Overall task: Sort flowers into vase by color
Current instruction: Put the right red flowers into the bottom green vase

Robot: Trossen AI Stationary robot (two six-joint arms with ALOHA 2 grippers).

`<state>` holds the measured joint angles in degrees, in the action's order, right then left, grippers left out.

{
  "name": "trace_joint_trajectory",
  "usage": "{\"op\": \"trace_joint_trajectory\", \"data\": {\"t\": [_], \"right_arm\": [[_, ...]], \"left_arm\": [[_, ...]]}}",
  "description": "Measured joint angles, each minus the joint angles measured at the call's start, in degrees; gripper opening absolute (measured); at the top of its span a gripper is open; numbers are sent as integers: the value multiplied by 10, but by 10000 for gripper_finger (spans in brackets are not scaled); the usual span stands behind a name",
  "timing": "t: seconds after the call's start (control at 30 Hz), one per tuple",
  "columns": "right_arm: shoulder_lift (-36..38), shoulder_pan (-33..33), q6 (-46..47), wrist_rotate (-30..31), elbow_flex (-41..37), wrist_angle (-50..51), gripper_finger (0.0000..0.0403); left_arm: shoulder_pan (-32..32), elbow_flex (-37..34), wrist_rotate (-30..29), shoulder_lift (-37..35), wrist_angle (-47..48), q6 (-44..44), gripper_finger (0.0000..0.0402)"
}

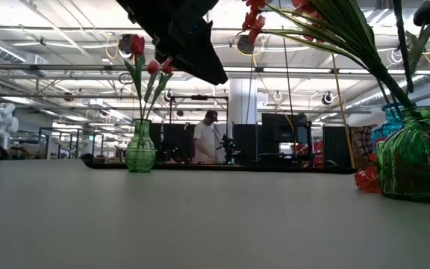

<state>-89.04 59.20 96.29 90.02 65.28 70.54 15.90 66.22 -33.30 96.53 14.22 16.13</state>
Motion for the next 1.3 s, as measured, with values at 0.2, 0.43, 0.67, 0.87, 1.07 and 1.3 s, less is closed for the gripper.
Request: {"op": "trace_joint_trajectory", "data": {"t": [0.2,0.43,0.67,0.87,1.07,1.3], "right_arm": [[-21,0,2,-1,0,-1,0],[-24,0,3,-1,0,-1,0],[-24,0,2,0,0,-1,0],[-33,0,3,-1,0,-13,0],[-40,0,1,-1,0,-15,0],[-42,0,-3,-3,0,-33,0]], "left_arm": [[0,0,0,0,0,0,128],[0,0,0,0,0,0,128],[0,0,0,0,0,0,128],[0,0,0,0,0,0,128],[0,0,0,0,0,0,128],[0,0,0,0,0,0,128]]}}
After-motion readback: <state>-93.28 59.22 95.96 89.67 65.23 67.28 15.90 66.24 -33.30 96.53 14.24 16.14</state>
